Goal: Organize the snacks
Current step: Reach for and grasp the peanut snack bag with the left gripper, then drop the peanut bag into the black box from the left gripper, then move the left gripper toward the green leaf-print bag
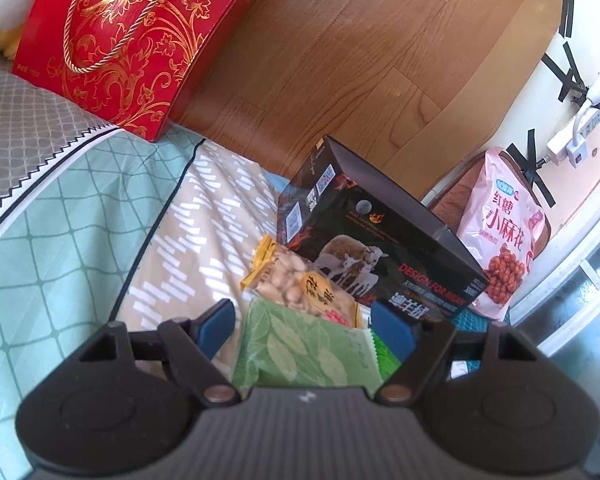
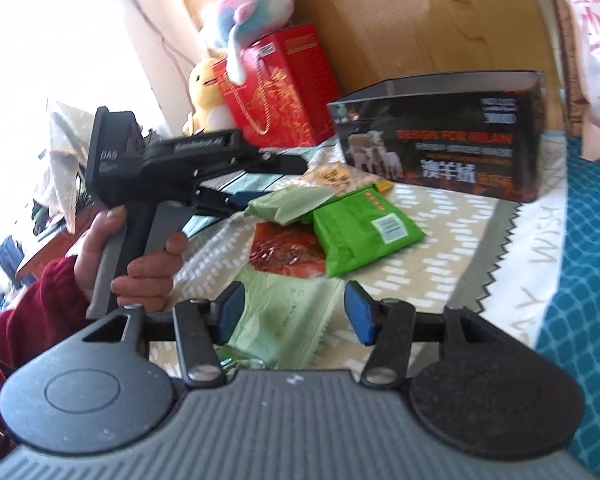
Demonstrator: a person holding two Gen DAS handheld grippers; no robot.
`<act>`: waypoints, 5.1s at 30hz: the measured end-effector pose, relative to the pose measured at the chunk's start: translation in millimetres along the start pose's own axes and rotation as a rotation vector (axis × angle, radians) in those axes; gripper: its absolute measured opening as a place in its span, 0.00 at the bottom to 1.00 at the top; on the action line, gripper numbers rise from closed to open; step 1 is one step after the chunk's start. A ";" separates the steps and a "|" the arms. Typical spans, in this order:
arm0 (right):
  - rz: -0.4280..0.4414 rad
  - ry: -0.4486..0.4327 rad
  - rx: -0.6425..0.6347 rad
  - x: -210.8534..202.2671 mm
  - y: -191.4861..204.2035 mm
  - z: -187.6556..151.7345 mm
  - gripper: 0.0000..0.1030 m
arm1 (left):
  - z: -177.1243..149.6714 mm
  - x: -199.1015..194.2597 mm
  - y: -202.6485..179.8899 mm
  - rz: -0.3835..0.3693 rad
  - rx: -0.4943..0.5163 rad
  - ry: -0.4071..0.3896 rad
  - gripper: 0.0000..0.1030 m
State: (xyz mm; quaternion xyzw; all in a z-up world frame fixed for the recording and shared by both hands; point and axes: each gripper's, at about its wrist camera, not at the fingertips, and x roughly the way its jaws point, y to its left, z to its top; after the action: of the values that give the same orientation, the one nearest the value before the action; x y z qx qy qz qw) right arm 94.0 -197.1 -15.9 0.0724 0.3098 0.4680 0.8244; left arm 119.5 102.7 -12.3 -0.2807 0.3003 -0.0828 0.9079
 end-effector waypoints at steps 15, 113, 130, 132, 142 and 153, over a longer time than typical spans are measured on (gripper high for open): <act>-0.106 -0.023 0.183 34.8 -47.7 53.5 0.55 | -27.8 -7.5 -34.3 -0.210 0.164 0.244 0.64; -0.292 0.049 -0.277 -23.3 72.8 -40.3 0.58 | -67.3 -96.6 3.2 -0.130 0.041 0.070 0.58; -0.245 -0.044 -0.070 -27.1 46.7 -27.2 0.60 | -67.5 -95.3 9.9 -0.185 0.011 0.050 0.68; -0.235 -0.035 -0.055 -22.2 45.7 -27.4 0.60 | -67.5 -95.7 11.0 -0.188 0.003 0.047 0.68; -0.188 -0.053 -0.002 -17.7 34.0 -30.0 0.66 | -70.3 -97.1 -2.0 -0.132 0.074 0.030 0.70; -0.160 -0.073 0.049 -19.6 20.9 -34.1 0.71 | -72.7 -96.9 -11.1 -0.082 0.137 0.018 0.72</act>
State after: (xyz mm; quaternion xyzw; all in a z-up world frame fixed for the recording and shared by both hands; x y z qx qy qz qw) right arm 51.8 -207.4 -25.9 0.0844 0.2959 0.3898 0.8680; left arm -1.5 90.9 -5.9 -0.2293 0.2904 -0.1430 0.9180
